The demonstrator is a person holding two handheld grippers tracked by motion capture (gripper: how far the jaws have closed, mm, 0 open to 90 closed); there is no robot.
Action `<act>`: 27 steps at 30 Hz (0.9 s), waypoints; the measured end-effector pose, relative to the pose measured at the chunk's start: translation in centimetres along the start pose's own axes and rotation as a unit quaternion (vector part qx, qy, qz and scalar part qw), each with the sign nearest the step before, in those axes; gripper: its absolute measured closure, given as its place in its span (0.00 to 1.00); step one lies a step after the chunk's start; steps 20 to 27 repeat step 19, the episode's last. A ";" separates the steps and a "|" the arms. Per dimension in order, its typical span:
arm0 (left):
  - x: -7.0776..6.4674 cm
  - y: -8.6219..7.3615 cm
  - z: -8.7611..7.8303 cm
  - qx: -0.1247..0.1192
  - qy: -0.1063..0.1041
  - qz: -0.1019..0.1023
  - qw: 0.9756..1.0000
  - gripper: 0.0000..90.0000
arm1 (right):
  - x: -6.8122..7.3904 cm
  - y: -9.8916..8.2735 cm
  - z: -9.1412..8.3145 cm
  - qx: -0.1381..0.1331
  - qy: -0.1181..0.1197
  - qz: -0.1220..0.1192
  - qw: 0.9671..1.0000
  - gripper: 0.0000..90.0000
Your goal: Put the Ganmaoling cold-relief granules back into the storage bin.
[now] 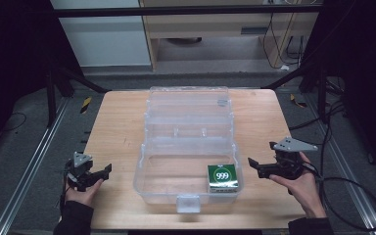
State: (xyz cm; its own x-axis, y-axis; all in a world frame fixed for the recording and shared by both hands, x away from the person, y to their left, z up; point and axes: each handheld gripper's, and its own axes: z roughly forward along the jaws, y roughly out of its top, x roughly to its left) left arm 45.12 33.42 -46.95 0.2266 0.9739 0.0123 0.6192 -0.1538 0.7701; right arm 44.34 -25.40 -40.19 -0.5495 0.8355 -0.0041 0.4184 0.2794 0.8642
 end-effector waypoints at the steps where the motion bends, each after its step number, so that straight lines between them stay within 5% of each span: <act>1: 0.0 0.0 0.0 0.000 0.000 0.000 1.000 0.28 | -0.2 -0.3 0.0 -0.002 -0.004 0.007 1.000 0.06; 9: 0.0 -0.1 0.2 0.005 -0.002 0.002 1.000 0.30 | -1.7 -2.8 0.7 0.000 -0.041 0.043 0.998 0.06; 18: 0.0 -0.1 0.4 0.009 0.000 0.003 1.000 0.30 | -4.1 -5.8 1.3 0.024 -0.106 0.074 0.991 0.05; 27: 0.0 -0.1 0.4 0.009 0.000 0.003 1.000 0.30 | -4.1 -5.8 1.3 0.024 -0.106 0.074 0.991 0.05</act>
